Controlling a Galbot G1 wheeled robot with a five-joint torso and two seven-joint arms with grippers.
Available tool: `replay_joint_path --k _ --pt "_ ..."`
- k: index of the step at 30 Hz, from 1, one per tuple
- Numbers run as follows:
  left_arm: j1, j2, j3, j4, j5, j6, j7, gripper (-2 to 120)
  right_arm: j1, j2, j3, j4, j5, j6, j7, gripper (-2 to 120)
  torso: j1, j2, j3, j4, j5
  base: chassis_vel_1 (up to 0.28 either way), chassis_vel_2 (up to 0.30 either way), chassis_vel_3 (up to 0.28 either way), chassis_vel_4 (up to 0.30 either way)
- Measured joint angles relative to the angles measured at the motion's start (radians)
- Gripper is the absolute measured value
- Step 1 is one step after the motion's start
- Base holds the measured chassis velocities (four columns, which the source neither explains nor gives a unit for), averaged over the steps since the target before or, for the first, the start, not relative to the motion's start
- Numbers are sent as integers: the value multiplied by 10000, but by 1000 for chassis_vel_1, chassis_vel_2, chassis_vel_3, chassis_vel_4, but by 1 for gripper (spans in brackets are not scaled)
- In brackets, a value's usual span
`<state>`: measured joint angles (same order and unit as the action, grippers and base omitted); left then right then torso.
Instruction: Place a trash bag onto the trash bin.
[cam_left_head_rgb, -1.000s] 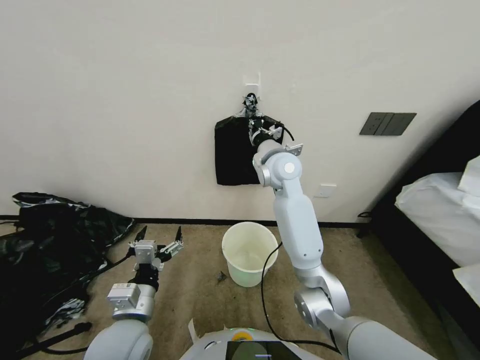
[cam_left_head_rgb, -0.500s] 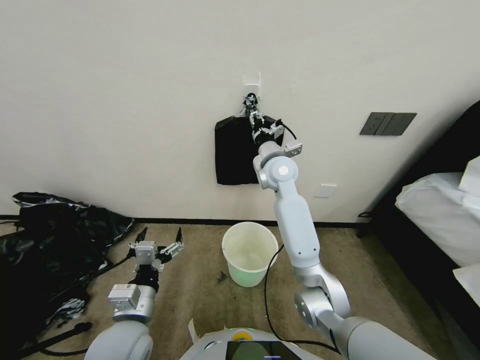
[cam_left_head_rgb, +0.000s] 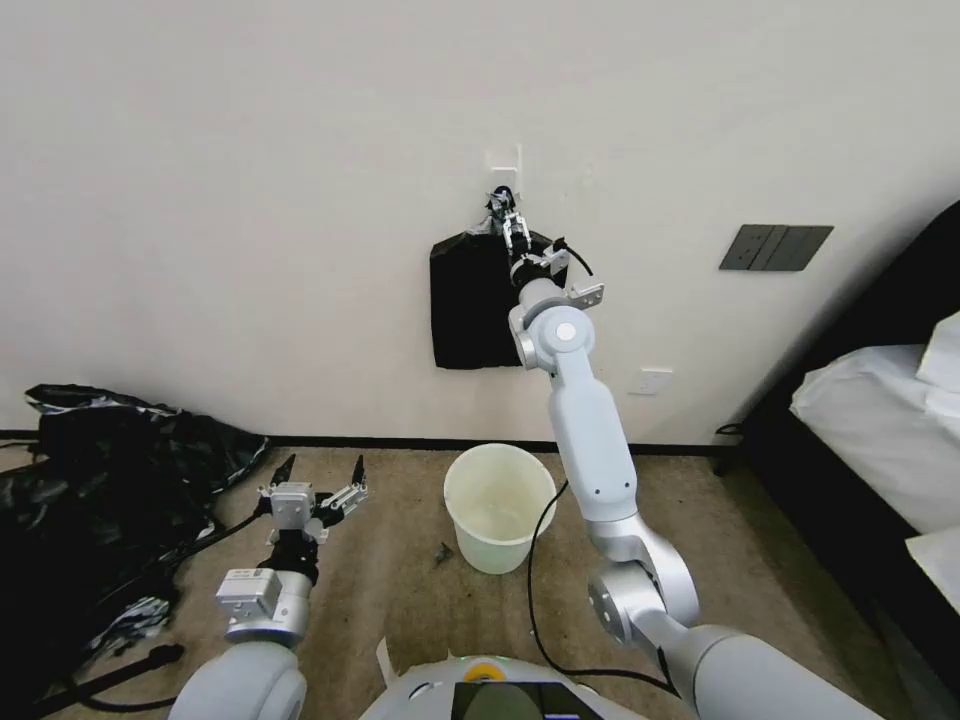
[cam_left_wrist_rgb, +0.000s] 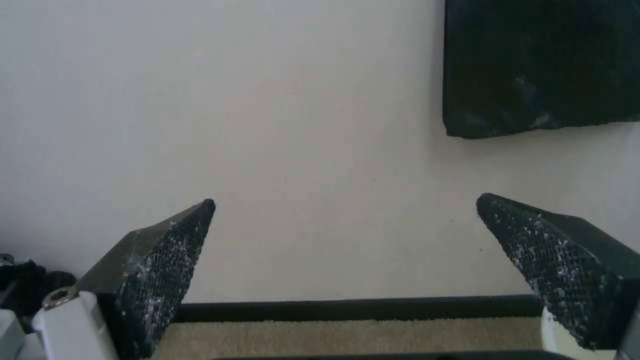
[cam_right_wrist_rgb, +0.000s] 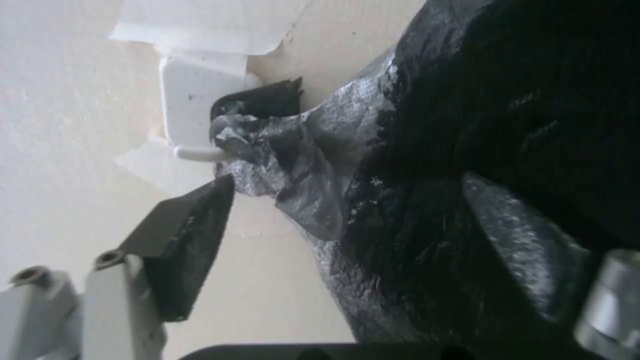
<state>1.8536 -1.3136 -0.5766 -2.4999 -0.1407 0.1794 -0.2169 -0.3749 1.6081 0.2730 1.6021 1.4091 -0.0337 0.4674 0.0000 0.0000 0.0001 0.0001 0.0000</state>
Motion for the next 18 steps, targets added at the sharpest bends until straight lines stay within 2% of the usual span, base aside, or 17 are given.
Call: replay_joint_path --k 2,4,6,7,9,12,15,17,18 --pt "0 0 0 0 0 0 0 100 0 0 0 0 0 0 0 85 0 0 0 0 0 0 0 0 0" --pt "38 -12 19 -1 8 -4 5 100 85 0 56 -49 12 4 -7 76 0 0 0 -1 0 0 0 0 0" --pt "38 -12 19 -1 8 -4 5 100 85 0 56 -49 12 4 -7 76 0 0 0 -1 0 0 0 0 0" --pt "44 -16 20 0 12 -16 7 100 170 1 76 -110 19 6 -12 67 0 0 -1 -1 0 0 0 0 0" --pt "44 -16 20 0 12 -16 7 100 170 1 76 -110 19 6 -12 67 0 0 -1 -1 0 0 0 0 0" --pt "59 -31 47 0 17 -29 9 100 225 0 81 -170 27 18 -13 58 0 0 0 -1 0 0 0 0 0" --pt "59 -31 47 0 17 -29 9 100 225 0 81 -170 27 18 -13 58 0 0 0 -1 0 0 0 0 0" --pt "40 -39 54 -1 17 -33 11 100 239 0 3 -173 41 54 -3 41 0 0 -1 -1 0 0 0 0 0" --pt "40 -39 54 -1 17 -33 11 100 239 0 3 -173 41 54 -3 41 0 0 -1 -1 0 0 0 0 0"
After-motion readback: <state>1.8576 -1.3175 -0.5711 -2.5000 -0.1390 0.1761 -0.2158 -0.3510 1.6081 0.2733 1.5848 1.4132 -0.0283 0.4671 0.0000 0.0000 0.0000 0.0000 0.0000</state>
